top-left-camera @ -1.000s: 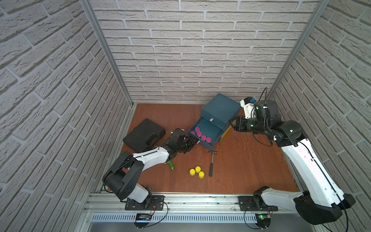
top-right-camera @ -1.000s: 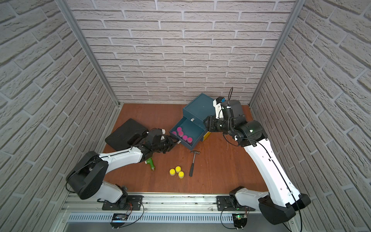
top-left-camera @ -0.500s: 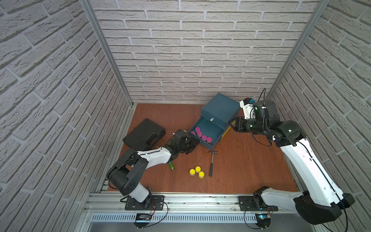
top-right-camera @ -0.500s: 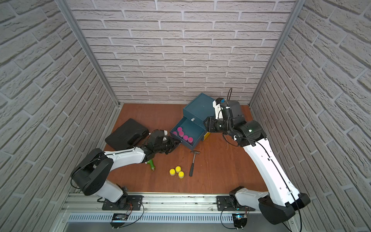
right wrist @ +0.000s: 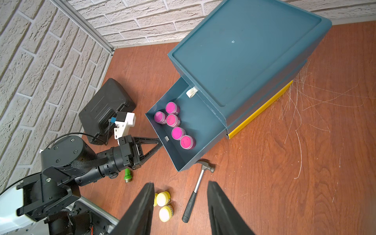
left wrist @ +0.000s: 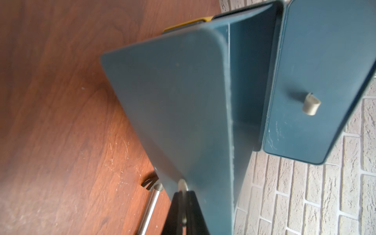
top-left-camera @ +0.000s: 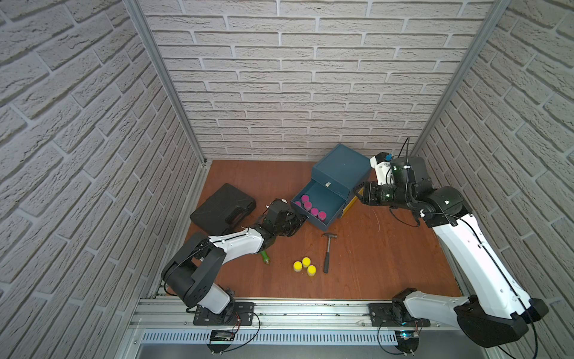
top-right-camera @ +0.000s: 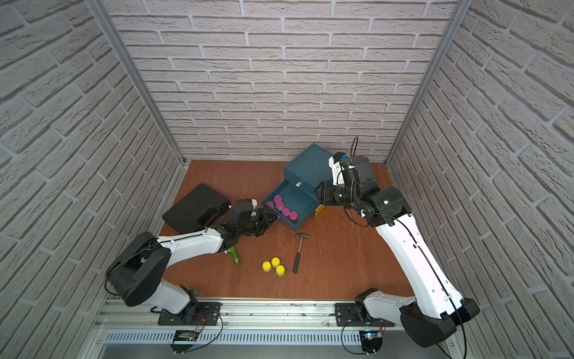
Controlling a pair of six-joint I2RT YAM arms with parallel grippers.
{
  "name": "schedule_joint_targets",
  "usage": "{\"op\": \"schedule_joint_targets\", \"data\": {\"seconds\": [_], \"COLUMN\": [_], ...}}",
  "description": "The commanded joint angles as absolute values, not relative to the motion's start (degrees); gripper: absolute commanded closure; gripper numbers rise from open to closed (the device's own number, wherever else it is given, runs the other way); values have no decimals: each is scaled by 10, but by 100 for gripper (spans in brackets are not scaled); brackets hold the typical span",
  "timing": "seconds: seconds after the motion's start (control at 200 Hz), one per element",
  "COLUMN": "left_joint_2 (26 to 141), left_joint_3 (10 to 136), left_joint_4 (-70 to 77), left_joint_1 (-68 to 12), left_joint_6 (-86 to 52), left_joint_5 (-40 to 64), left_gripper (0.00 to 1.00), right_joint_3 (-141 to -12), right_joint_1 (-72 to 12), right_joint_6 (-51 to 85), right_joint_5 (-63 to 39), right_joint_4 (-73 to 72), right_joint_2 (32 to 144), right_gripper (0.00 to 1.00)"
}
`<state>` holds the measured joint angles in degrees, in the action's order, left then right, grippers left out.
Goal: Put the paint cans in the drawer according to color
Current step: Close the drawer in the storage box.
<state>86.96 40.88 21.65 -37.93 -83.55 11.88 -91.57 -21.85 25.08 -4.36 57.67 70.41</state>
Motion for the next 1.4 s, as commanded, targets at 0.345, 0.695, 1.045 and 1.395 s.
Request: {"op": "schedule_joint_targets", "data": {"seconds": [0.345,0.695,1.045,1.395], "left_joint_2": [888,952,1036,1095], "left_joint_3": [484,545,634,704], "left_joint_4": [232,228,223,207], "left_joint_1": [-367,-364,-360,-357], "left_joint_6": [-811,-801,-790,-780], "left_joint_5": [118,141,165,176], "left_gripper": [100,100,100,100], "right_joint_3": [-912,-910,-905,-897], "right_joint_1": [-215,-215,-214,-214], "right_joint_6": [257,256,257,259], "right_joint_5": [-43,-43,-43,-42], "right_joint_4": [564,566,566,563], "right_joint_2": [696,693,687,683], "right_gripper": [52,52,52,52]}}
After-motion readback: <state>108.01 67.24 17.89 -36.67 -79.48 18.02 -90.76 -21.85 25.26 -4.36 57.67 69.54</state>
